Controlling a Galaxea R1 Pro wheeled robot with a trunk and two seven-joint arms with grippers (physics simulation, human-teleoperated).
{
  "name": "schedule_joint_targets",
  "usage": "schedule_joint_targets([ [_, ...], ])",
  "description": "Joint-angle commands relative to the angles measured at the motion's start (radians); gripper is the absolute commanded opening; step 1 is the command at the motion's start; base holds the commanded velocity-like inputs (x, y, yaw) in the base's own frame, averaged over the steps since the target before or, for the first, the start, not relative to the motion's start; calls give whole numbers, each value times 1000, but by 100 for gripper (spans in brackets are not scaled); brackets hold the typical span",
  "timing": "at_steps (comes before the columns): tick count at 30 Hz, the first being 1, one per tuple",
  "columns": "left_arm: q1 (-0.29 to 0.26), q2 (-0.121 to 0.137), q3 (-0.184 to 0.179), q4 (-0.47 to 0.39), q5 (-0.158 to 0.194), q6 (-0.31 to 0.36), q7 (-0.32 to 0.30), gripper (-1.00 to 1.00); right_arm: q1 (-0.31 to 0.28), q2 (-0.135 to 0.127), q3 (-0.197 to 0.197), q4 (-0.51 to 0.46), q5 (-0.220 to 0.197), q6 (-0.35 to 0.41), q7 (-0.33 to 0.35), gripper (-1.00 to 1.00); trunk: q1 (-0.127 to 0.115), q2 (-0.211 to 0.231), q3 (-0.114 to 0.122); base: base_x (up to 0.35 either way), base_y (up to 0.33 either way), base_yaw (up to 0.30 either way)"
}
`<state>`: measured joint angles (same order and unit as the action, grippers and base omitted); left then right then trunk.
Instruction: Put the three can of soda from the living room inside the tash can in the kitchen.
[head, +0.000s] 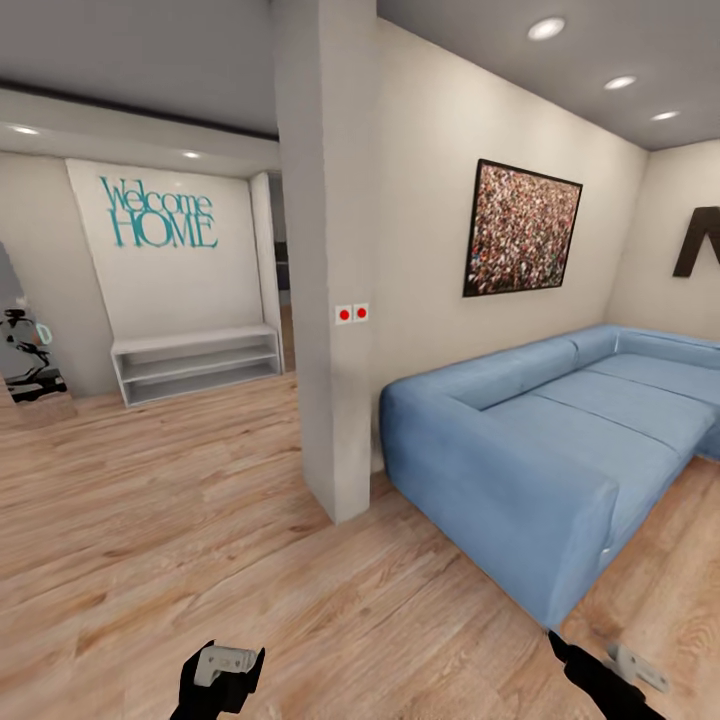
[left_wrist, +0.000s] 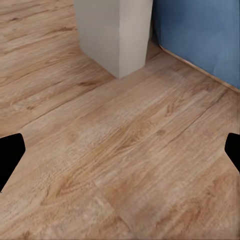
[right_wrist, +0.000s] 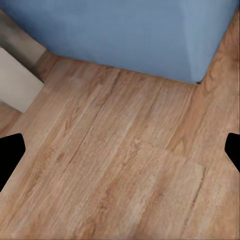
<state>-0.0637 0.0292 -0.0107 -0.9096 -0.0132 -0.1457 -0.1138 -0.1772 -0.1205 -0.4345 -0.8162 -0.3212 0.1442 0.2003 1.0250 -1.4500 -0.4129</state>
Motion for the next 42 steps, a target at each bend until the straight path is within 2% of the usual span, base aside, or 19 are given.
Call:
schedule_joint_targets([
  [1,0,0,0,0,0,0,0,100,0,0,-4,0,0,-1,0,100,0,0,-1,0,0,-211],
  [7,0,0,1,0,0,0,0,100,0,1,-37,0,0,0,1,100,0,0,-1,0,0,0],
  [11,0,0,1,0,0,0,0,100,0,1,-45,0,1,0,1,100,0,0,-1,0,0,0],
  [27,0,0,1,0,0,0,0,100,0,11,-41,-1,5,-9,-1,100,0,0,-5,0,0,-66],
  [42,-1,0,1,0,0,0,0,100,0,5,-46,0,1,-2,-1,100,0,0,-20,0,0,-148],
])
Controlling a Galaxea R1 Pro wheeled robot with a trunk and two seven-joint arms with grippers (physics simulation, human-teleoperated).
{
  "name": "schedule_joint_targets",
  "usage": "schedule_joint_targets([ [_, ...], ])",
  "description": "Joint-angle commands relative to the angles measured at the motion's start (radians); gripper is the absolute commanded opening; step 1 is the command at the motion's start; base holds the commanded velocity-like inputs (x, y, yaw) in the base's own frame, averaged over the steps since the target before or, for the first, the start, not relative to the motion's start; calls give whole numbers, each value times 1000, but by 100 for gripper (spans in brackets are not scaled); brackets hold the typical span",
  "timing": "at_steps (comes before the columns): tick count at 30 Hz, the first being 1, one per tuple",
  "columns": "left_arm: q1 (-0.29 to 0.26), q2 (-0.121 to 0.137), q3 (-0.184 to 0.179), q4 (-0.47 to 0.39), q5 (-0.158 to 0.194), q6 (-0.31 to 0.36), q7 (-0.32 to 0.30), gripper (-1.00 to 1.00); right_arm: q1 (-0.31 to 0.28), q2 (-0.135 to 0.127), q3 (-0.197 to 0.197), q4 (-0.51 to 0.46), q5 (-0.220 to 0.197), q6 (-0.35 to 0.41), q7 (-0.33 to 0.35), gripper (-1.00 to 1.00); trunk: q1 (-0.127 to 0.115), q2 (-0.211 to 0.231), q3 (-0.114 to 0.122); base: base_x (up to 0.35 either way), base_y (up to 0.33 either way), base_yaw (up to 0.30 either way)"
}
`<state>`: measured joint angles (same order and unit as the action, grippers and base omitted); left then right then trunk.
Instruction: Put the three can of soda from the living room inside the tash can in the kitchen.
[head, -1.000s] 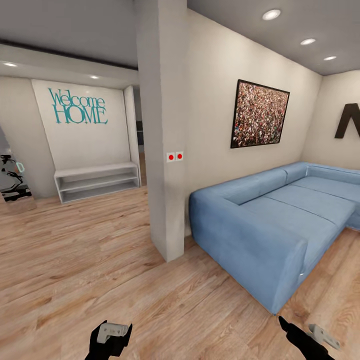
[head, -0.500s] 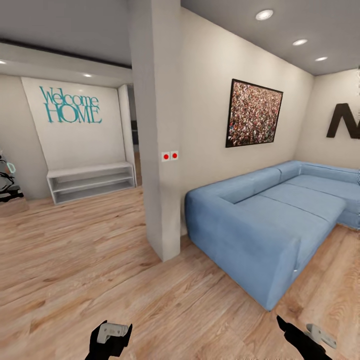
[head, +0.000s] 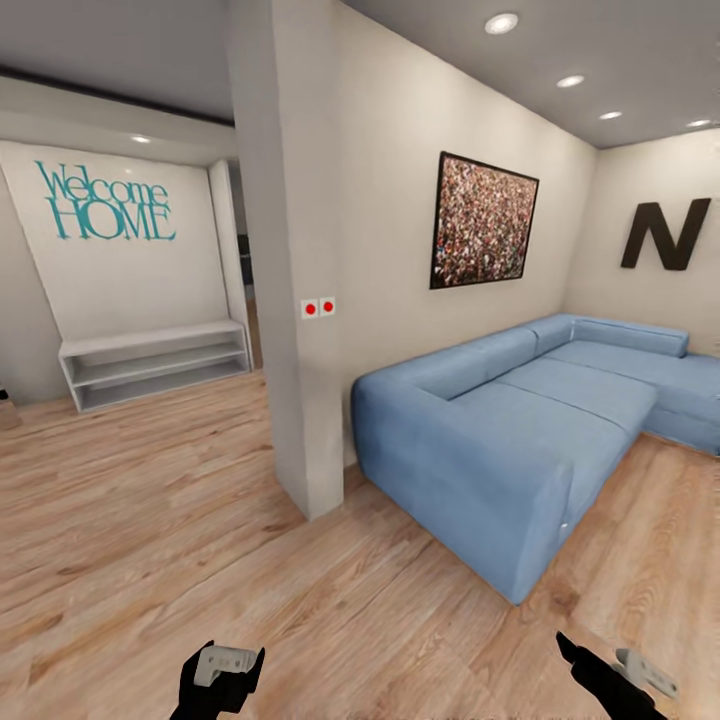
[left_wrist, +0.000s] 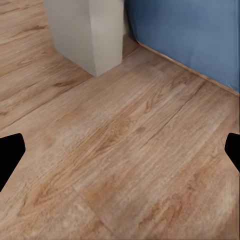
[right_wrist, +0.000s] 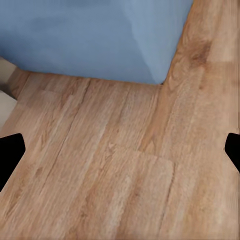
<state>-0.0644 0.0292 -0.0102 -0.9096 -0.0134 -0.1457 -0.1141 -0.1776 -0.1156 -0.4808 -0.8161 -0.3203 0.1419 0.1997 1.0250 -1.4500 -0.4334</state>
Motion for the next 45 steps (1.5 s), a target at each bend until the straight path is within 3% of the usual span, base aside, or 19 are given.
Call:
schedule_joint_targets([
  [1,0,0,0,0,0,0,0,100,0,-1,-1,0,0,0,1,100,0,0,-1,0,0,-148],
  [45,1,0,0,-1,1,-3,-1,100,1,4,3,0,5,-10,2,100,0,0,-57,0,0,-136],
])
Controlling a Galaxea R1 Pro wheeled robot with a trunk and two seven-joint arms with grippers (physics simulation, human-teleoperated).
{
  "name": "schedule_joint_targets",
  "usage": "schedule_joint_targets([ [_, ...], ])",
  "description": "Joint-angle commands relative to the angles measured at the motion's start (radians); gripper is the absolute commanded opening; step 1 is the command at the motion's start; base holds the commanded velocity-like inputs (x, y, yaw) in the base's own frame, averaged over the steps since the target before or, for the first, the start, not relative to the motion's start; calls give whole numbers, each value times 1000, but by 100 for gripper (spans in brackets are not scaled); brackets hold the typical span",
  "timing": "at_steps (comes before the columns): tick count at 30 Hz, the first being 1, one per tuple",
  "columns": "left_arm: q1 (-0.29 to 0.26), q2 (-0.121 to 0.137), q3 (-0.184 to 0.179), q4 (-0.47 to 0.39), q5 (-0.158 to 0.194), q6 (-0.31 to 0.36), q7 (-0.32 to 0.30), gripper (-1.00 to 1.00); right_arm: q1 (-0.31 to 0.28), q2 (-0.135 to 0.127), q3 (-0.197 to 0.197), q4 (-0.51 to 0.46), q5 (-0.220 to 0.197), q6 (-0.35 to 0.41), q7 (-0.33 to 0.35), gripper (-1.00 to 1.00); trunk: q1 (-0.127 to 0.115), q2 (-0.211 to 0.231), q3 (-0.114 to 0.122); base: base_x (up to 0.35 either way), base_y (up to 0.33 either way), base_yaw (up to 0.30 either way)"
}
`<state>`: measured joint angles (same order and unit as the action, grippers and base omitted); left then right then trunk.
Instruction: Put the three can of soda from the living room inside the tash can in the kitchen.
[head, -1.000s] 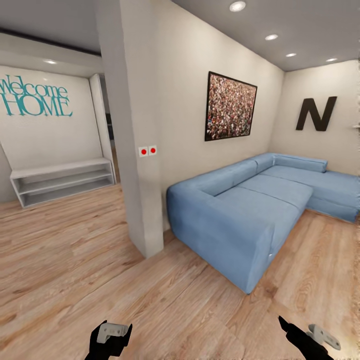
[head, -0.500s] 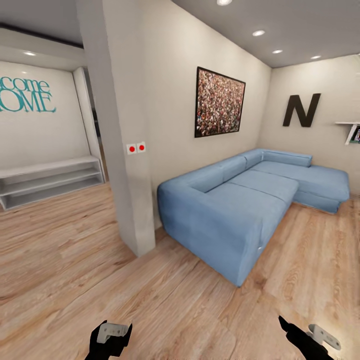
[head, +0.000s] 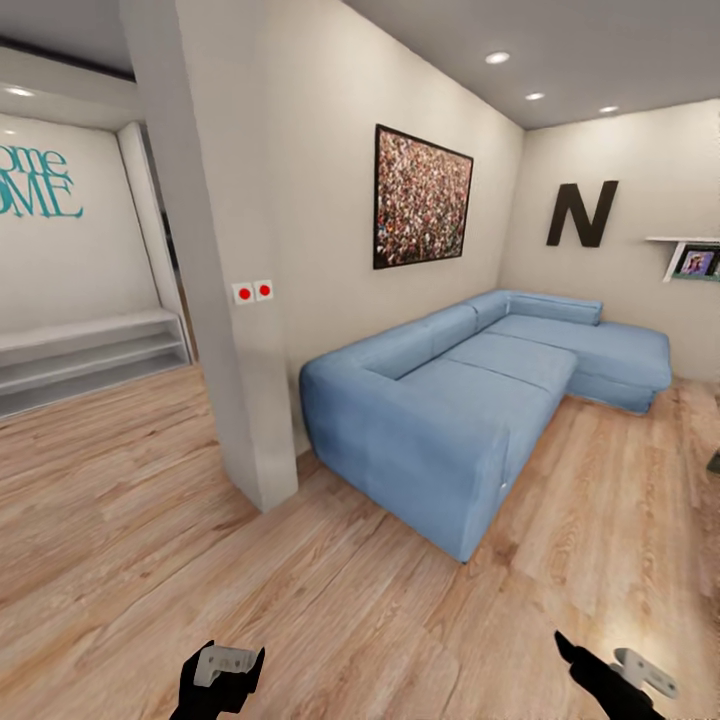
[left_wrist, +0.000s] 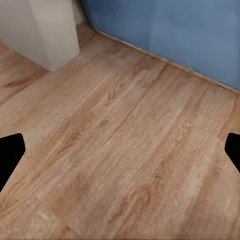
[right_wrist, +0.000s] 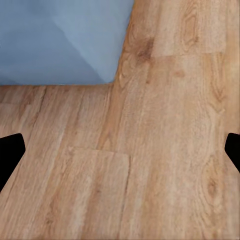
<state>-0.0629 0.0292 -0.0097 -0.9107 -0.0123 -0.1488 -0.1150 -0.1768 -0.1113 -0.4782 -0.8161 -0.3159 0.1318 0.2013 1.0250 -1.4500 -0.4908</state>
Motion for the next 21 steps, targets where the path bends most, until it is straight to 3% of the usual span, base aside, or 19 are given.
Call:
schedule_joint_targets([
  [1,0,0,0,0,0,0,0,100,0,1,2,0,3,-2,-1,100,0,0,-1,0,0,-30],
  [8,0,0,0,0,0,0,0,100,0,1,3,1,-1,-13,-1,100,0,0,-5,0,0,-101],
  [21,0,0,0,0,0,0,0,100,0,-2,-2,3,-3,-17,0,100,0,0,-7,0,0,-223],
])
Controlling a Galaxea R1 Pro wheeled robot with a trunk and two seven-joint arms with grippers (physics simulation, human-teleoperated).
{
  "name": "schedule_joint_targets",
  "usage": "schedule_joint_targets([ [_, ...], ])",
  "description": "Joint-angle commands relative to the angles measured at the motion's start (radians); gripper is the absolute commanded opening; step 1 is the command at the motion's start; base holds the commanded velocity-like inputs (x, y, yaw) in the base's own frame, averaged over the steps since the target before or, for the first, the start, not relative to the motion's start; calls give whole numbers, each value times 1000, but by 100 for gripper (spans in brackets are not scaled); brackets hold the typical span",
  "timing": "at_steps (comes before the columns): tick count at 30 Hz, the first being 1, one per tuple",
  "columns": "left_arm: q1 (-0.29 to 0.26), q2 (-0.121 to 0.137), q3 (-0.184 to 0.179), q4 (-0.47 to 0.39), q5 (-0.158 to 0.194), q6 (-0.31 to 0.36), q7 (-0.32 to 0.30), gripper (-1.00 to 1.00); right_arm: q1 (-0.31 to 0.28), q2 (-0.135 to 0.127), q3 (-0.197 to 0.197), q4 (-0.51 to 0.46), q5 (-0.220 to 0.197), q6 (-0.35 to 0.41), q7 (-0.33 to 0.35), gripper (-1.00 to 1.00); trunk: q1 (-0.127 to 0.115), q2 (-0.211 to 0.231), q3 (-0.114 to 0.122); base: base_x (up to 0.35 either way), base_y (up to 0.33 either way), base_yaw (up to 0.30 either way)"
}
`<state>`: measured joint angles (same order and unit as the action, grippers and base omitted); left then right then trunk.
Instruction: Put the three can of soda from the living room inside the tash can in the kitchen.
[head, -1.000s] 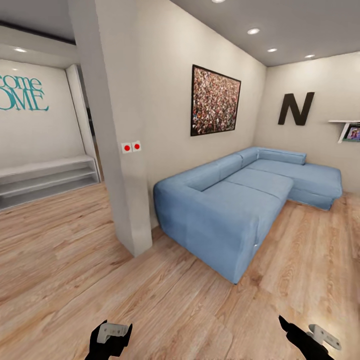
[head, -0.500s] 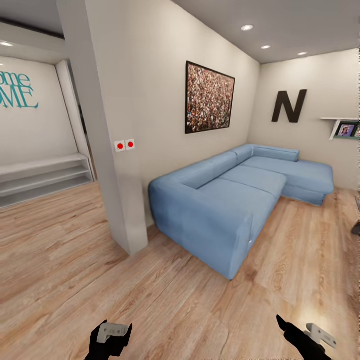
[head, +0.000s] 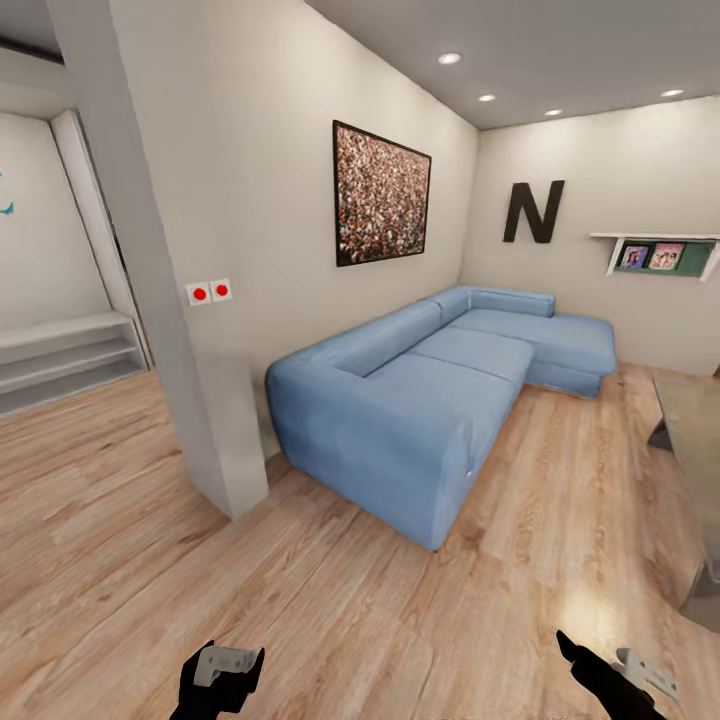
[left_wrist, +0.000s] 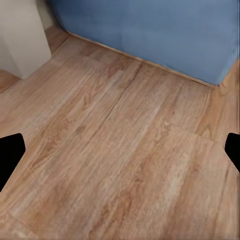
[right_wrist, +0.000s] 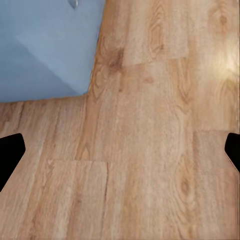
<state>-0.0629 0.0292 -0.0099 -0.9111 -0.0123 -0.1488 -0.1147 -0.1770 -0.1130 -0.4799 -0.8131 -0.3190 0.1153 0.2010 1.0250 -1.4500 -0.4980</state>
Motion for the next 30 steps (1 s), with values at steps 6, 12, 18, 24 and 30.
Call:
schedule_joint_targets([
  [6,0,0,1,0,0,0,0,100,0,0,-1,0,0,-1,0,100,0,0,0,0,0,-244],
  [12,0,0,1,0,0,0,0,100,0,-1,-2,0,0,-2,0,100,0,0,0,0,0,-245],
  [18,0,0,0,0,0,0,0,100,0,-2,-3,0,-1,-1,-1,100,0,0,0,0,0,-245],
  [24,0,0,0,1,0,0,0,100,0,-2,-5,0,-1,0,-5,100,0,0,0,0,0,-245],
  [30,0,0,1,1,0,0,0,100,0,-2,-5,0,-2,0,-7,100,0,0,0,0,0,-246],
])
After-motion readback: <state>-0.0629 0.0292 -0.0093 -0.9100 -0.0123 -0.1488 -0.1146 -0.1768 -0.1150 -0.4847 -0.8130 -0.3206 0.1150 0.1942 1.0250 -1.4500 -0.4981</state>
